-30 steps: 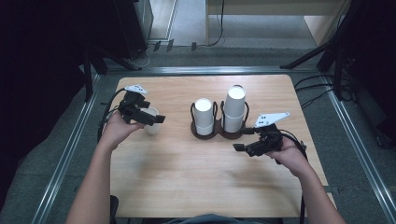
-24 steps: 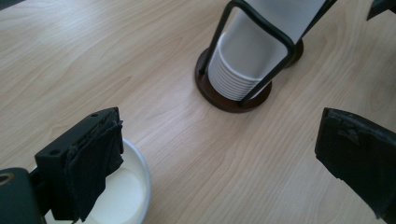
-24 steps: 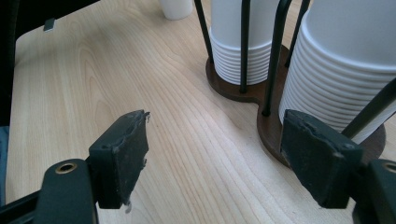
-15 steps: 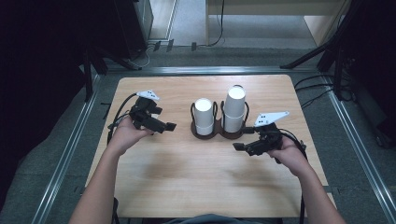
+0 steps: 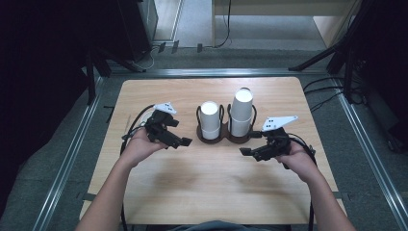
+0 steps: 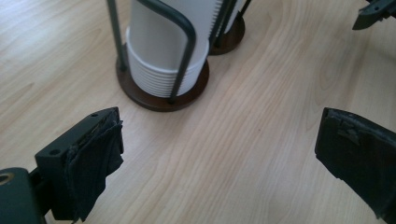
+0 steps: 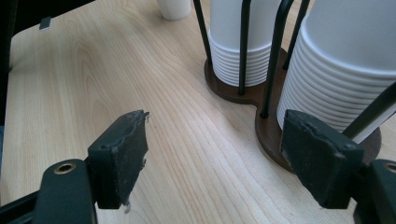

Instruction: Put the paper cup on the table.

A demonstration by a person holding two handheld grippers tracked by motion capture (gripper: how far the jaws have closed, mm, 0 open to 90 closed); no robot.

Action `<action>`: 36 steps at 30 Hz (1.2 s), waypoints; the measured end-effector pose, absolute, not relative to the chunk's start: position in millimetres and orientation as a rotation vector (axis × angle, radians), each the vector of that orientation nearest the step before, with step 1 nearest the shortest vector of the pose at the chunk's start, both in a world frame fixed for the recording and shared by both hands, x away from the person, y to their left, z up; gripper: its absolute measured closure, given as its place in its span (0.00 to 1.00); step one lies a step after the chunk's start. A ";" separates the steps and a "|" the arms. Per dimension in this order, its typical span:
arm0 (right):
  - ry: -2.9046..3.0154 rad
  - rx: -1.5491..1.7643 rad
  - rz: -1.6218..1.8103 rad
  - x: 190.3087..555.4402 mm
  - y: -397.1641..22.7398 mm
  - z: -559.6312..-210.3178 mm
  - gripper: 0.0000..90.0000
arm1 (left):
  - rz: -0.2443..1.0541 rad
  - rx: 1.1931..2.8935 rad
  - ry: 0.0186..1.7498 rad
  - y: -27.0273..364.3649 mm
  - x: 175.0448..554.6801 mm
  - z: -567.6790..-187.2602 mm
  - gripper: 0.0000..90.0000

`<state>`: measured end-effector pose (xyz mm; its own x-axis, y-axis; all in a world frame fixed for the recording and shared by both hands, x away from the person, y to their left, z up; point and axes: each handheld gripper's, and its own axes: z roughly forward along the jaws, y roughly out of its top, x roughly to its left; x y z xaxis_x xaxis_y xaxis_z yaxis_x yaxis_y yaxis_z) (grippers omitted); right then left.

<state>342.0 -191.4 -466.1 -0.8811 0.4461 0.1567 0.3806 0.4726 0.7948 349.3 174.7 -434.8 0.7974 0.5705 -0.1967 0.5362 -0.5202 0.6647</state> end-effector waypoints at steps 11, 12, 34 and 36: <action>2.637 0.725 1.380 340.5 -188.9 -465.4 0.26 | 0.013 2.259 0.722 148.3 337.1 -436.5 0.01; 2.637 0.722 1.379 340.5 -188.8 -465.4 0.26 | 0.030 2.262 0.713 145.9 335.9 -437.0 0.01; 2.644 0.697 1.366 338.3 -184.8 -465.5 0.26 | 0.033 2.320 0.604 89.4 316.5 -465.1 0.01; 2.645 0.694 1.366 338.3 -184.6 -465.4 0.26 | 0.039 2.312 0.600 87.0 315.9 -466.7 0.01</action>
